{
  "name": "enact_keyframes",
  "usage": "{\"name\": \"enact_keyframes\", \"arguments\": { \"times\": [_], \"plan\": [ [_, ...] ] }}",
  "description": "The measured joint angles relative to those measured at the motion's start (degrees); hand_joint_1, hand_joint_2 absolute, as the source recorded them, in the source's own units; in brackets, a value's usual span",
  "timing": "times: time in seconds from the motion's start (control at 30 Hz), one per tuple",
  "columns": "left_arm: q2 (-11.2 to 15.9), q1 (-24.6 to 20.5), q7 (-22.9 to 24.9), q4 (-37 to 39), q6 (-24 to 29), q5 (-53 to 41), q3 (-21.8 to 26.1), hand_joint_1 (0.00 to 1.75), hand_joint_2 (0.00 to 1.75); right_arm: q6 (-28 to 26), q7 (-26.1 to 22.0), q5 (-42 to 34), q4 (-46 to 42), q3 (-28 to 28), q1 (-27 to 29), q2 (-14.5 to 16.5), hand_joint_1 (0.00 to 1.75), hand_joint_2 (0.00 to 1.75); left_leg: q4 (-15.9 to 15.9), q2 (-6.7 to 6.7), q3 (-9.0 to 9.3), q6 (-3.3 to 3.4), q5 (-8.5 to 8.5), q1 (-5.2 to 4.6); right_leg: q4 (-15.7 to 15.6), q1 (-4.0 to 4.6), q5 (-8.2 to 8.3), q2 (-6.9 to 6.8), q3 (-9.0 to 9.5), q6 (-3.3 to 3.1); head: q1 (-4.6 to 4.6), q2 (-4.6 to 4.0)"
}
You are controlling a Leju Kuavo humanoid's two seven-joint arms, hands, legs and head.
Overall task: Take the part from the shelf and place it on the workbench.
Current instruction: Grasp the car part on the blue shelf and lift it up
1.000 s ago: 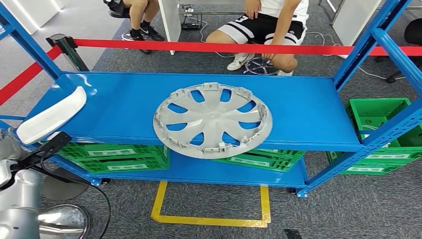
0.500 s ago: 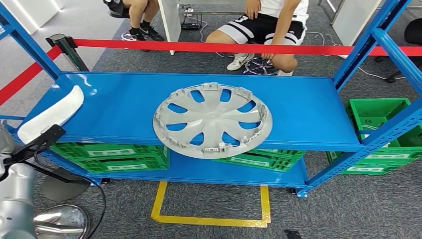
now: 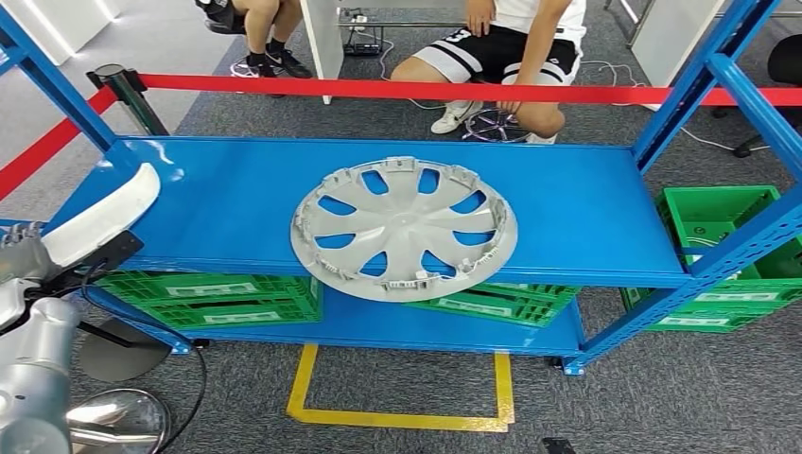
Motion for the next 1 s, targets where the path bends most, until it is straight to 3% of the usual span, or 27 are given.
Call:
{"name": "enact_keyframes", "arguments": {
  "times": [0.23, 0.27, 0.37, 0.4, 0.43, 1.0],
  "plan": [
    [0.0, -1.8, 0.9, 4.3, -0.1, 0.0, -2.9, 0.02, 1.75, 0.0, -0.1, 0.0, 0.0, 0.0, 0.0, -0.3, 0.00, 0.00, 0.0, 0.00, 0.00, 0.00, 0.00, 0.00, 0.0, 0.00, 0.00, 0.02, 0.01, 0.00, 0.01, 0.00],
    [0.0, -2.0, 0.9, 4.7, -0.1, 0.0, -3.2, 0.17, 1.75, 0.0, -0.1, -0.1, 0.0, 0.0, 0.0, -0.4, 0.00, 0.00, 0.0, 0.00, 0.00, 0.00, 0.00, 0.00, 0.0, 0.00, 0.00, 0.02, 0.01, 0.00, 0.00, 0.00],
    [0.0, -2.3, 0.9, 5.7, -0.1, 0.0, -3.8, 1.37, 1.75, 0.0, -0.1, -0.1, 0.0, 0.0, 0.1, -0.5, 0.00, 0.00, 0.0, 0.00, 0.00, 0.00, 0.00, 0.00, 0.0, 0.00, 0.00, 0.02, 0.00, 0.00, 0.00, 0.00],
    [0.0, -2.4, 1.0, 5.9, -0.1, 0.0, -4.1, 1.65, 1.75, -0.1, 0.0, -0.1, 0.0, 0.0, 0.1, -0.5, 0.00, 0.00, 0.0, 0.00, 0.00, 0.00, 0.00, 0.00, 0.0, 0.00, 0.00, 0.02, 0.00, 0.00, 0.01, 0.00],
    [0.0, -2.5, 1.0, 6.2, -0.2, 0.0, -4.3, 1.72, 1.75, -0.1, 0.0, -0.1, 0.0, 0.0, 0.1, -0.5, 0.00, 0.00, 0.0, 0.00, 0.00, 0.00, 0.00, 0.00, 0.0, 0.00, 0.00, 0.02, 0.00, 0.00, 0.01, 0.00],
    [0.0, -4.3, 2.1, 8.7, 0.5, -0.1, -6.3, 1.75, 1.75, -0.2, 0.7, -0.2, 0.0, 0.0, 0.3, -0.8, 0.00, 0.00, 0.0, 0.00, 0.00, 0.00, 0.00, 0.00, 0.0, 0.00, 0.00, 0.01, 0.03, 0.00, 0.01, 0.00]
  ]
}}
